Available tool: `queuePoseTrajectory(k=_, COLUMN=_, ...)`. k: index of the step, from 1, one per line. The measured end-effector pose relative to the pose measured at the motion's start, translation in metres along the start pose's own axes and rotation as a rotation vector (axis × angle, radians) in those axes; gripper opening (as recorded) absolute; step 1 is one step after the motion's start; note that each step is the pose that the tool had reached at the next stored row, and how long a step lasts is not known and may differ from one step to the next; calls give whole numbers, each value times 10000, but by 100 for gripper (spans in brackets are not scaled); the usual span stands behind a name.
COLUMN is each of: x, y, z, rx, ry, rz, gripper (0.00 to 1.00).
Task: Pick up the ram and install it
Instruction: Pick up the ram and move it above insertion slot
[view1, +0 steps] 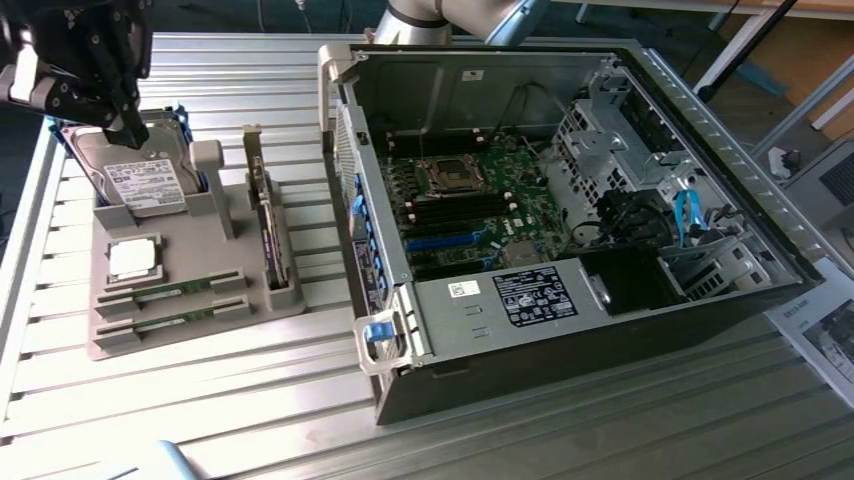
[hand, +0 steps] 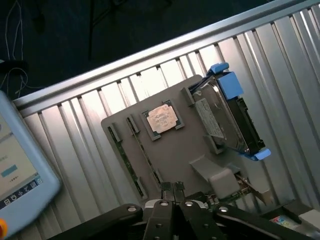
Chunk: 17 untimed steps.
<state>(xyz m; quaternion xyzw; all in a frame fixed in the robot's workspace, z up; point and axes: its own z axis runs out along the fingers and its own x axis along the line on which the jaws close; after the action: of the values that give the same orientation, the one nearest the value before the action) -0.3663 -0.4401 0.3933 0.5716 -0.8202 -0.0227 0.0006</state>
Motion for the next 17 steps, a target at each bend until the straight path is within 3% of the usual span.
queuePoseTrajectory(k=7, x=0, y=0, z=0, rx=-41, ry=62, rz=-1622, gripper=10)
queuePoseTrajectory(k=14, x=0, y=-1, z=0, rx=-73, ry=110, rz=-2902, gripper=10)
queuePoseTrajectory(k=17, x=0, y=0, z=0, rx=-80, ry=121, rz=-3199, gripper=10)
